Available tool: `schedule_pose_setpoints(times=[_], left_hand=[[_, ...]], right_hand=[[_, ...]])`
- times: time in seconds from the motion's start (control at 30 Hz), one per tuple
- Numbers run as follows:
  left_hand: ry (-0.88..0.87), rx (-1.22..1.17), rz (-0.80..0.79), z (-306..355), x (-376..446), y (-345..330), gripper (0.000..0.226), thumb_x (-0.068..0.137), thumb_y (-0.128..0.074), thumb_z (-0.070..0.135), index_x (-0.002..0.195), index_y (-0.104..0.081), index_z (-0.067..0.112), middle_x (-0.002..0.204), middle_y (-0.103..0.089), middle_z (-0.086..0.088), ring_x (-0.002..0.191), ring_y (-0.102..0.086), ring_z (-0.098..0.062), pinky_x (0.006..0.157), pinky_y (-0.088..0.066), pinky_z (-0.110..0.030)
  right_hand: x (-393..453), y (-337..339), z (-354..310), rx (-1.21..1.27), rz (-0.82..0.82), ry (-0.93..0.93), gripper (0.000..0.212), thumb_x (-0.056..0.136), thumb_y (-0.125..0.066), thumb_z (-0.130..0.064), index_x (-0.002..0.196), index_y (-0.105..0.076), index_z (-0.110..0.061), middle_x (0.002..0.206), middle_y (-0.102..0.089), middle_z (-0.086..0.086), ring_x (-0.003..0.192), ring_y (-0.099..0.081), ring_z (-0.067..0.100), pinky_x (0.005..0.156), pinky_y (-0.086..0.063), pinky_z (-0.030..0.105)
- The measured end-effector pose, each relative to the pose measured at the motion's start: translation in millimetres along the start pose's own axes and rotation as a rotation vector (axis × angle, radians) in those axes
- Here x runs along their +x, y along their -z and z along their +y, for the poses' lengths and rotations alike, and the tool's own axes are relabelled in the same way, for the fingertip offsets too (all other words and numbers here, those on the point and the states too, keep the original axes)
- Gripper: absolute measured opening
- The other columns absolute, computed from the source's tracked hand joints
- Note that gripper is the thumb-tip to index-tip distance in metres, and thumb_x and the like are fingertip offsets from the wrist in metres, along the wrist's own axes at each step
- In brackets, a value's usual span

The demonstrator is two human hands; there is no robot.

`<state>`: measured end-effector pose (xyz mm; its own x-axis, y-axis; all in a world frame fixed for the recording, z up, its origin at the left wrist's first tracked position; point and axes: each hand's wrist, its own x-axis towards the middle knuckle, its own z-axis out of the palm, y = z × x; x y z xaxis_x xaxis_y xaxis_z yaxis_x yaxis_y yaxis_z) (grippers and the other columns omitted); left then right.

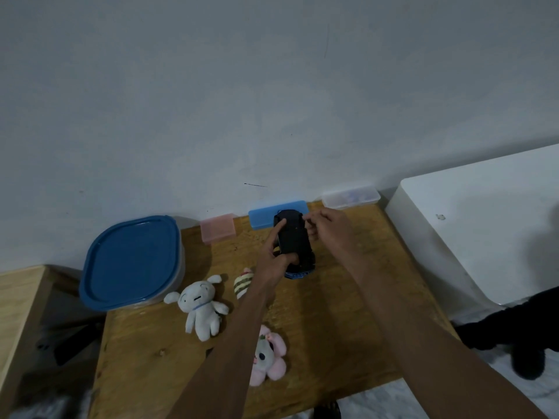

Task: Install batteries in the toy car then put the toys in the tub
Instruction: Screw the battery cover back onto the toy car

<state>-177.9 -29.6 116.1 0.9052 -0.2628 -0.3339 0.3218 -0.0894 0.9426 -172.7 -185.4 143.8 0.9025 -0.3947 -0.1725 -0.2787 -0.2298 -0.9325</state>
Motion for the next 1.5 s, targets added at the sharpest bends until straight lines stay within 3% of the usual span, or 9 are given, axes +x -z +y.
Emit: schedule_pose_setpoints(times=[0.17, 0.37, 0.5, 0.67, 0.9, 1.1, 1.23, 1.37, 1.5], left_hand=[[-0.007, -0.01, 0.003, -0.2, 0.8, -0.7, 0.085, 0.074, -0.064, -0.012, 0.133, -0.052, 0.049, 0.127, -0.057, 0.0, 0.115, -0.058, -0.023, 0.079, -0.057, -0.035], [-0.014, -0.003, -0.005, -1.8, 1.7, -1.6, 0.084, 0.072, -0.064, -0.012, 0.132, -0.053, 0.046, 0.124, -0.06, 0.002, 0.114, -0.059, -0.024, 0.078, -0.057, -0.035], [-0.034, 0.008, -0.012, -5.4, 1.8, -0.6, 0.081, 0.072, -0.064, -0.009, 0.126, -0.056, 0.05, 0.125, -0.061, 0.002, 0.115, -0.059, -0.026, 0.081, -0.058, -0.04], [-0.021, -0.035, -0.016, -8.2, -1.0, -0.9, 0.071, 0.083, -0.069, 0.003, 0.131, -0.054, 0.054, 0.133, -0.058, -0.005, 0.116, -0.061, -0.027, 0.092, -0.058, -0.049], [0.004, -0.035, 0.038, -11.6, -0.9, -8.2, 0.108, 0.084, -0.069, 0.003, 0.155, -0.004, 0.053, 0.134, -0.058, -0.014, 0.106, -0.065, -0.026, 0.082, -0.057, -0.039], [0.163, -0.36, -0.016, -27.6, 2.5, -14.2, 0.089, 0.074, -0.06, -0.007, 0.14, -0.048, 0.051, 0.142, -0.051, -0.006, 0.117, -0.058, -0.039, 0.091, -0.056, -0.059], [0.2, -0.383, -0.063, -39.2, 0.8, -22.0, 0.088, 0.077, -0.058, -0.007, 0.144, -0.044, 0.049, 0.14, -0.047, -0.004, 0.118, -0.056, -0.039, 0.083, -0.057, -0.049], [0.218, -0.321, -0.075, -51.9, 2.5, -29.4, 0.092, 0.077, -0.07, 0.003, 0.143, -0.039, 0.059, 0.137, -0.048, 0.005, 0.121, -0.056, -0.03, 0.101, -0.051, -0.057], [0.23, -0.273, -0.089, -61.8, 2.7, -38.3, 0.085, 0.086, -0.073, 0.01, 0.147, -0.036, 0.055, 0.139, -0.049, 0.012, 0.115, -0.06, -0.018, 0.101, -0.053, -0.05]], right_hand=[[2.8, 4.8, 0.0, 0.122, -0.078, 0.013, 0.016, 0.092, -0.063, -0.005, 0.102, -0.072, -0.013, 0.099, -0.072, 0.009, 0.09, -0.071, 0.02, 0.082, -0.062, 0.037], [2.1, 0.4, 5.5, -0.06, 0.067, 0.13, 0.018, 0.096, -0.066, -0.028, 0.096, -0.074, -0.012, 0.08, -0.073, 0.001, 0.072, -0.072, 0.014, 0.076, -0.062, 0.038], [2.8, -1.1, 4.7, -0.088, 0.112, 0.136, 0.019, 0.097, -0.065, -0.022, 0.103, -0.073, -0.007, 0.085, -0.074, 0.005, 0.076, -0.072, 0.012, 0.077, -0.063, 0.036], [2.7, -3.1, 5.9, -0.019, 0.193, 0.107, 0.037, 0.089, -0.074, -0.019, 0.119, -0.051, -0.022, 0.087, -0.073, 0.006, 0.077, -0.073, 0.02, 0.073, -0.062, 0.042], [-4.8, 1.8, 7.6, 0.092, 0.248, 0.082, 0.031, 0.088, -0.075, -0.013, 0.112, -0.055, -0.014, 0.083, -0.073, 0.01, 0.068, -0.073, 0.016, 0.061, -0.062, 0.032], [-6.5, 9.6, 23.8, 0.124, 0.254, 0.052, 0.032, 0.09, -0.073, -0.015, 0.12, -0.06, -0.014, 0.072, -0.073, 0.005, 0.061, -0.071, 0.017, 0.065, -0.063, 0.039], [-6.5, 16.1, 36.6, 0.138, 0.248, 0.027, 0.031, 0.091, -0.072, -0.017, 0.119, -0.06, -0.015, 0.073, -0.073, 0.006, 0.064, -0.072, 0.02, 0.069, -0.063, 0.043], [-5.6, 22.3, 49.2, 0.173, 0.219, -0.004, 0.032, 0.092, -0.07, -0.014, 0.122, -0.057, -0.016, 0.077, -0.073, 0.008, 0.069, -0.072, 0.022, 0.07, -0.063, 0.042], [-6.0, 28.2, 61.4, 0.194, 0.203, -0.045, 0.035, 0.092, -0.07, -0.012, 0.124, -0.056, -0.014, 0.082, -0.073, 0.009, 0.073, -0.073, 0.022, 0.069, -0.063, 0.038]])
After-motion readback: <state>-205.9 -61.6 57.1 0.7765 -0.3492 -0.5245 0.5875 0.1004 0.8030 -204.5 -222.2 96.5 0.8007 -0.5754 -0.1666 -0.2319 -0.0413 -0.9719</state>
